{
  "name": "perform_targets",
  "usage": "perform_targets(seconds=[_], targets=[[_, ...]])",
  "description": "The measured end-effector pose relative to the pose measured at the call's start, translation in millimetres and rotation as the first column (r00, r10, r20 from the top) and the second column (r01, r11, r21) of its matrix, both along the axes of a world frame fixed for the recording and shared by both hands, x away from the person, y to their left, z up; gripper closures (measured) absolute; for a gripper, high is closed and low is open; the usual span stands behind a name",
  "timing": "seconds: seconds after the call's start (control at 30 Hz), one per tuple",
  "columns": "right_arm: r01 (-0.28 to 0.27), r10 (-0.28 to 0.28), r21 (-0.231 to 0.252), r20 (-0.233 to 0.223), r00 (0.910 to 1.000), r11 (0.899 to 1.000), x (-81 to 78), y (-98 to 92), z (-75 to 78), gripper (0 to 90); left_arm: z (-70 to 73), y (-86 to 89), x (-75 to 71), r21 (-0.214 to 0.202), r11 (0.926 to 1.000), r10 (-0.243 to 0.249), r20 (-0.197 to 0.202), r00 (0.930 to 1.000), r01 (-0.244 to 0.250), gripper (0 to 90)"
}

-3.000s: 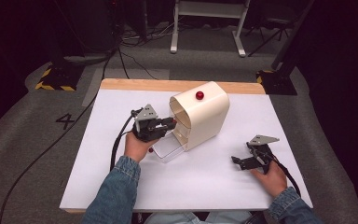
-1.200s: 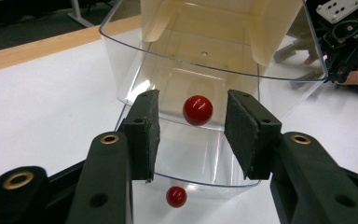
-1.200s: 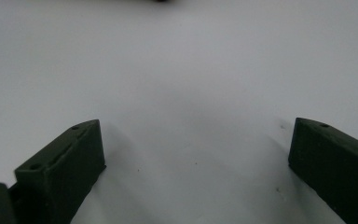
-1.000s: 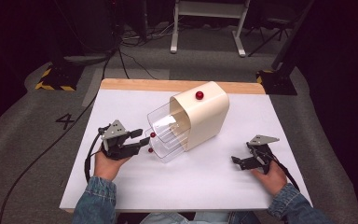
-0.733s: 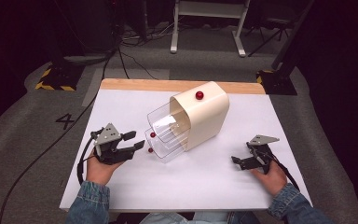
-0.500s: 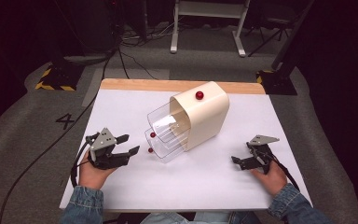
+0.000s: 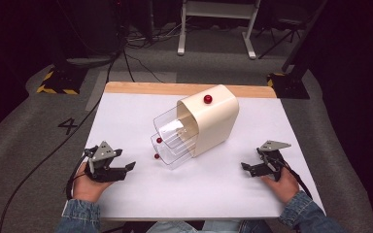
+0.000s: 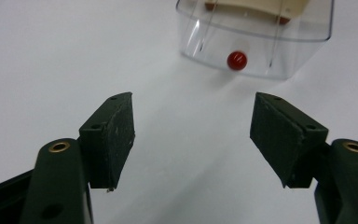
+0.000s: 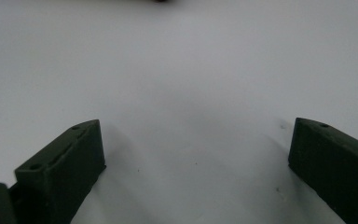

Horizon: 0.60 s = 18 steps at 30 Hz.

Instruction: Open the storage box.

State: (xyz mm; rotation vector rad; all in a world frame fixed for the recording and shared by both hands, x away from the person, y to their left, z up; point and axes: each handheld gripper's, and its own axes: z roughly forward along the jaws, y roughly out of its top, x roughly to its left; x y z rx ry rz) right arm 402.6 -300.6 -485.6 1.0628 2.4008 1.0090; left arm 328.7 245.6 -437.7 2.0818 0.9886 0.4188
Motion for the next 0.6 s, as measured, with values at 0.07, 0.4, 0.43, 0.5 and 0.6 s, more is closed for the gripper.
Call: perform_targets(seconds=[0.07, 0.4, 0.43, 0.5, 0.6], targets=[[0.0, 0.0, 0.0, 0.0, 1.0, 1.0, 0.0, 0.0, 0.0, 3.7, -6.2, 2.0, 2.5, 0.022, 0.9998, 0.006, -0.042, 0.9991, -0.005, 31.0], [0.0, 0.0, 0.0, 0.0, 1.0, 1.0, 0.0, 0.0, 0.0, 3.7, -32.5, 6.2, 8.4, 0.138, 0.99, 0.043, -0.123, 0.9914, -0.026, 28.7], [0.0, 0.0, 0.0, 0.0, 1.0, 1.0, 0.0, 0.0, 0.0, 3.7, -34.8, 5.9, 8.5, 0.153, 0.988, 0.04, -0.126, 0.9912, -0.021, 27.9], [0.0, 0.0, 0.0, 0.0, 1.0, 1.0, 0.0, -0.1, 0.0, 3.7, -38.6, 9.4, 8.2, 0.124, 0.9921, 0.031, -0.109, 0.9936, -0.017, 25.7], [0.0, 0.0, 0.0, 0.001, 1.0, 1.0, -0.1, 0.0, 0.0, 3.7, -43.5, 14.4, 7.7, 0.092, 0.9956, 0.02, -0.082, 0.9964, -0.013, 20.8]])
